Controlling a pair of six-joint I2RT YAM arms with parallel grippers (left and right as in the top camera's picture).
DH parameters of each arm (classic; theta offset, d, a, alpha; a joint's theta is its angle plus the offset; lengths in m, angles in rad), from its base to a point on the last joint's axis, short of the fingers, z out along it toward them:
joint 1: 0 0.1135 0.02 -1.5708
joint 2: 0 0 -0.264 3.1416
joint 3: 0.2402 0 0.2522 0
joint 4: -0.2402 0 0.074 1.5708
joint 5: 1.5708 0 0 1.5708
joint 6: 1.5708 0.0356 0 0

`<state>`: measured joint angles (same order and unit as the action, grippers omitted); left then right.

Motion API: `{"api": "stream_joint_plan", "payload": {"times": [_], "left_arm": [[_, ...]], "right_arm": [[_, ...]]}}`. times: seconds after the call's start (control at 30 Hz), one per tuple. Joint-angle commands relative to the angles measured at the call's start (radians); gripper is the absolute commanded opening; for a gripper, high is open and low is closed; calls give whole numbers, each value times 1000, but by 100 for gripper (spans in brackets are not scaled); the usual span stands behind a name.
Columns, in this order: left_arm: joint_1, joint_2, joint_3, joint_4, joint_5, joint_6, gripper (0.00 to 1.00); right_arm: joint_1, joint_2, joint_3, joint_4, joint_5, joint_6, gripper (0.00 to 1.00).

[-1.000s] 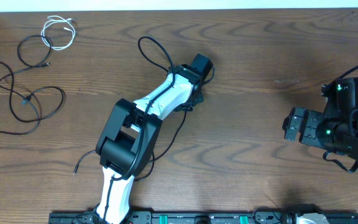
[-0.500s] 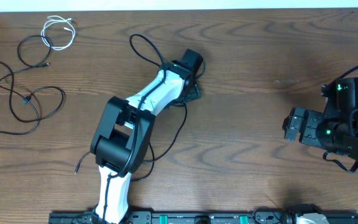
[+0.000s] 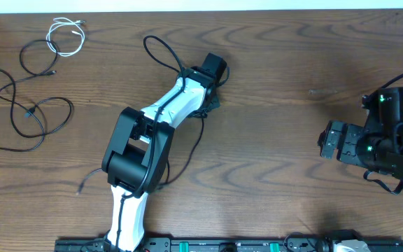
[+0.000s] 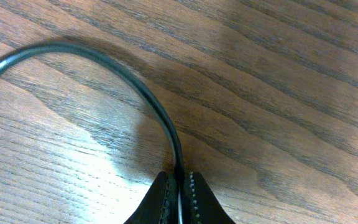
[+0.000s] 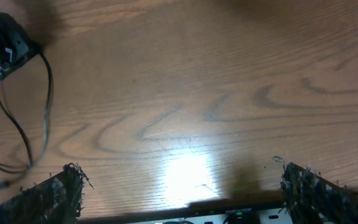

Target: Untangle cables

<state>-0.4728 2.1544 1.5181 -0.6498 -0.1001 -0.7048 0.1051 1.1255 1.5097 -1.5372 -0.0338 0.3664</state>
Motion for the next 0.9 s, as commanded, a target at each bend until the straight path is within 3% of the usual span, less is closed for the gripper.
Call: {"api": "stream_joint_plan", "payload": {"times": [0.0,0.23,0.4,0.57,0.87], "left_arm": [[5,83,-40,-18,46,2,8],[10,-87,-40,-23,154,2,8],[12,-295,-40,-13,149,6,7],[31,-509,-40,-23,51,54,8],[229,-742,-40,-123,29,61,7]], "right_arm": [[-6,0,5,-1,5,6,99],[-6,0,5,-1,5,6,99],[-6,0,5,-1,5,6,99],[-6,0,5,-1,5,6,99],[-6,0,5,-1,5,6,99]]}}
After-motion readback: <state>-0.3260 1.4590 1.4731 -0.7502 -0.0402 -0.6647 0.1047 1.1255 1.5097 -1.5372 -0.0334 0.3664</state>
